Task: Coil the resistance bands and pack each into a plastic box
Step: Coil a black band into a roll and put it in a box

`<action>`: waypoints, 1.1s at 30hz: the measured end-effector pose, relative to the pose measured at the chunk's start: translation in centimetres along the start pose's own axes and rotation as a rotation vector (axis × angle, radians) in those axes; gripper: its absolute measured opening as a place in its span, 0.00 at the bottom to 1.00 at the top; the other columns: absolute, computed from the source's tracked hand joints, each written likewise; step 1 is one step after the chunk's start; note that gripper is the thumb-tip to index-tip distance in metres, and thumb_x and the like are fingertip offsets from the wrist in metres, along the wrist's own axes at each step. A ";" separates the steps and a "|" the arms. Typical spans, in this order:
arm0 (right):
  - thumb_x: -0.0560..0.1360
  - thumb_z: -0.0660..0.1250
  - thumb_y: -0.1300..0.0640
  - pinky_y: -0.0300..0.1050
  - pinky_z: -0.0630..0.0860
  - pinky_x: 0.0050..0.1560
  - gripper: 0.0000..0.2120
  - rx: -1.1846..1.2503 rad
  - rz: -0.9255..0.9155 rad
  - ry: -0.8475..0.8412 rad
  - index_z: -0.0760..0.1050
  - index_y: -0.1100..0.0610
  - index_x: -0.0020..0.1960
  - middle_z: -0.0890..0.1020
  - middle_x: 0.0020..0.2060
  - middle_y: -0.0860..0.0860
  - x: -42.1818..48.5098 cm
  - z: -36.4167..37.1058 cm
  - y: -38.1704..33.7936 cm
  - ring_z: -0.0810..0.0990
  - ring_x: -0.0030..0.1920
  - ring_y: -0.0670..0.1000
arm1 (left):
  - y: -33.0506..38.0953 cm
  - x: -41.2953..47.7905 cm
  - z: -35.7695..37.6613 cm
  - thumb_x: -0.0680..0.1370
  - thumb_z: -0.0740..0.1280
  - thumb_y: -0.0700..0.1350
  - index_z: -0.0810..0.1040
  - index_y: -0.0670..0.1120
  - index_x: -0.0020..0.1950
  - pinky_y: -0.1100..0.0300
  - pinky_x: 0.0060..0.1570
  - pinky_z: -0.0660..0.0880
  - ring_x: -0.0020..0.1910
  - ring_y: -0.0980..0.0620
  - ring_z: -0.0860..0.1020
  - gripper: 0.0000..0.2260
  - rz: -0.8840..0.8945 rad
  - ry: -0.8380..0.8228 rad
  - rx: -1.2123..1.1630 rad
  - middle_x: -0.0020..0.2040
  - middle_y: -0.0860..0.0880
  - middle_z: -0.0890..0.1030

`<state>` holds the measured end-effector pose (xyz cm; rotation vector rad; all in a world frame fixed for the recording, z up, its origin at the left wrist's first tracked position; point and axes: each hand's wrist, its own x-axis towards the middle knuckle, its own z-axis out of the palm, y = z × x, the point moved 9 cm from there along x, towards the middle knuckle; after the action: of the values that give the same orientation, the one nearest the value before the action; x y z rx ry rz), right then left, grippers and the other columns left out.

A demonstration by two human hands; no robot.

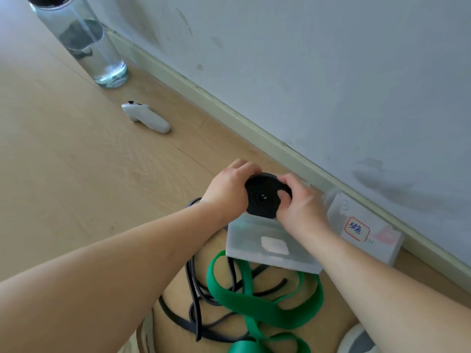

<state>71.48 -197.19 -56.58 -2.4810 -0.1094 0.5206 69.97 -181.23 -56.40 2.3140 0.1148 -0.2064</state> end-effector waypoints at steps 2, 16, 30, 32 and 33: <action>0.82 0.61 0.57 0.54 0.81 0.50 0.10 -0.018 0.029 -0.050 0.74 0.46 0.60 0.84 0.48 0.49 -0.3 0.2 0.0 0.82 0.49 0.58 | -0.4 0.4 0.3 0.75 0.63 0.31 0.81 0.48 0.65 0.48 0.57 0.78 0.61 0.41 0.78 0.22 -0.021 -0.085 0.033 0.65 0.48 0.78; 0.82 0.64 0.55 0.46 0.73 0.47 0.09 -0.104 0.106 -0.289 0.74 0.46 0.61 0.81 0.53 0.48 0.0 1.9 0.6 0.79 0.50 0.55 | -0.2 -4.7 2.8 0.66 0.79 0.66 0.51 0.53 0.83 0.53 0.69 0.72 0.75 0.51 0.63 0.55 0.148 -0.397 0.417 0.76 0.53 0.58; 0.81 0.65 0.59 0.46 0.77 0.43 0.06 -0.103 0.164 -0.388 0.77 0.51 0.55 0.79 0.40 0.50 0.2 2.5 0.9 0.78 0.40 0.53 | 0.1 -5.0 3.6 0.68 0.80 0.61 0.55 0.52 0.83 0.53 0.66 0.71 0.73 0.49 0.65 0.52 0.138 -0.382 0.477 0.77 0.53 0.62; 0.81 0.64 0.60 0.46 0.77 0.43 0.07 -0.080 0.174 -0.393 0.77 0.51 0.57 0.79 0.40 0.49 0.2 2.5 0.7 0.77 0.38 0.52 | 0.2 -4.6 3.7 0.66 0.80 0.62 0.57 0.53 0.82 0.52 0.66 0.72 0.71 0.48 0.68 0.51 0.137 -0.383 0.520 0.75 0.52 0.65; 0.82 0.64 0.59 0.47 0.78 0.46 0.09 -0.078 0.174 -0.397 0.78 0.50 0.59 0.81 0.43 0.50 0.0 2.6 0.6 0.79 0.41 0.53 | 0.3 -4.3 3.8 0.64 0.81 0.63 0.60 0.53 0.80 0.51 0.65 0.72 0.68 0.48 0.70 0.50 0.132 -0.384 0.540 0.72 0.52 0.67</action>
<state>70.44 -196.31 -58.86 -2.4425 -0.0710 1.0977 65.36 -184.29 -57.93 2.7479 -0.3246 -0.6772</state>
